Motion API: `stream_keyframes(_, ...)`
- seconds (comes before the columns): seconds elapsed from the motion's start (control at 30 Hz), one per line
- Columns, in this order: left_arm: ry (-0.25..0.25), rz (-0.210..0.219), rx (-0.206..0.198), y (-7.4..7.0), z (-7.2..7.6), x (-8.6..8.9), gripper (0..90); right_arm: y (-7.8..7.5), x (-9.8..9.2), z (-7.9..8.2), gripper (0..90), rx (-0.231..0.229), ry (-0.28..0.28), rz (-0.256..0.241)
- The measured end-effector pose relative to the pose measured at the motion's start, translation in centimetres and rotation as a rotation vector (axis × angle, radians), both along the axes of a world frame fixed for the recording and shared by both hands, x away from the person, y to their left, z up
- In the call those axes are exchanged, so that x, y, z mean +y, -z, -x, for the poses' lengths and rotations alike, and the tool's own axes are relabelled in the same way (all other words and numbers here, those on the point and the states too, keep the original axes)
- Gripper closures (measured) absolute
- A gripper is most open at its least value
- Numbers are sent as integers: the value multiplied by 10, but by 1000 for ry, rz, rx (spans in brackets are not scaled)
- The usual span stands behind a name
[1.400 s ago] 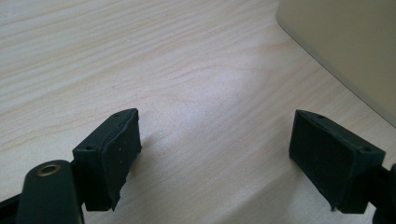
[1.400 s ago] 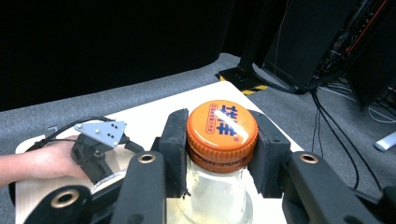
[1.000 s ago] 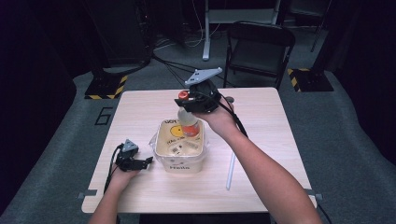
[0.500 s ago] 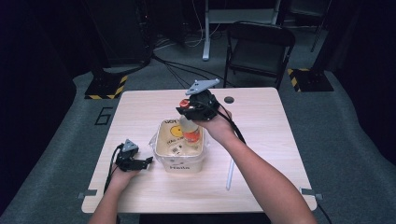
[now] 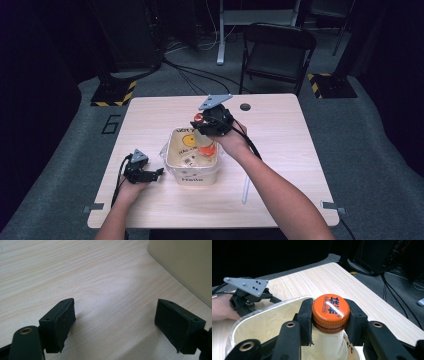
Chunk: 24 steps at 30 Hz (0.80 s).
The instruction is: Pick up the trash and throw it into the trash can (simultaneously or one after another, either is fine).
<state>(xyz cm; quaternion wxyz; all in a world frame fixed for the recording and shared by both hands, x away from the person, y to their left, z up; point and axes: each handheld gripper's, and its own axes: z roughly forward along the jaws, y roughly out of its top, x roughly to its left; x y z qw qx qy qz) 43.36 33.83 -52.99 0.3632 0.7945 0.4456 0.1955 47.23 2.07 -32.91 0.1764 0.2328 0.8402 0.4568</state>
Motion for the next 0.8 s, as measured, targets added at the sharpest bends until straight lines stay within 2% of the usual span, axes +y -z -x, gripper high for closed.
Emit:
stream_keyframes(0.4,0,0,1,0,0,0,167,16,-1,-5,615,9,19,19)
stream_keyframes(0.67,1,-1,0,0,0,0,167,26,-7,-13,614,62,15,21)
stream_keyframes(0.8,2,-4,3,0,0,0,167,29,-12,-16,614,71,11,6)
